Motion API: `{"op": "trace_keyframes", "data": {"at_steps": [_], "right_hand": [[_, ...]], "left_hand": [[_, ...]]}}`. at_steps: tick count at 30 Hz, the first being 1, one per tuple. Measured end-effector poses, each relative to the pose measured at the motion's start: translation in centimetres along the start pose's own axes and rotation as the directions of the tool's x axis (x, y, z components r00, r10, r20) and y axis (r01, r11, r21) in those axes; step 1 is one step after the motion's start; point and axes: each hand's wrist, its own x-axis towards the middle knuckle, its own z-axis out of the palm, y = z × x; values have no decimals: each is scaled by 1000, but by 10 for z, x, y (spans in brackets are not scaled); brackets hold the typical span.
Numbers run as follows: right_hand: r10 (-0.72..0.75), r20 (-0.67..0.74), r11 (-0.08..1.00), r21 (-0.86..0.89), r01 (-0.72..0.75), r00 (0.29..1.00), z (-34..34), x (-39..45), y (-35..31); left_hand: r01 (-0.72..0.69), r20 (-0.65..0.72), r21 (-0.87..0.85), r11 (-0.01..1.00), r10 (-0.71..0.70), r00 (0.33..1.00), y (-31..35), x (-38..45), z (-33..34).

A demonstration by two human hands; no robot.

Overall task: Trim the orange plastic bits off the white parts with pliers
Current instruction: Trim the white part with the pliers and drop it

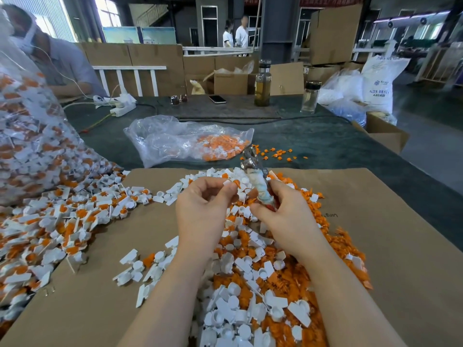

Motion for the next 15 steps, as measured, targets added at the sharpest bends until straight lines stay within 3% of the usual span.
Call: {"op": "trace_keyframes", "data": {"at_steps": [7,15], "right_hand": [[16,248,1000,-8,-15,969,-10,-4,0],[-25,336,1000,0,26,941,-10,-4,-1]], "left_hand": [[-25,27,-183,983,31,999,3,2,-9],[-70,63,-180,981,83,995,4,2,-11]]}}
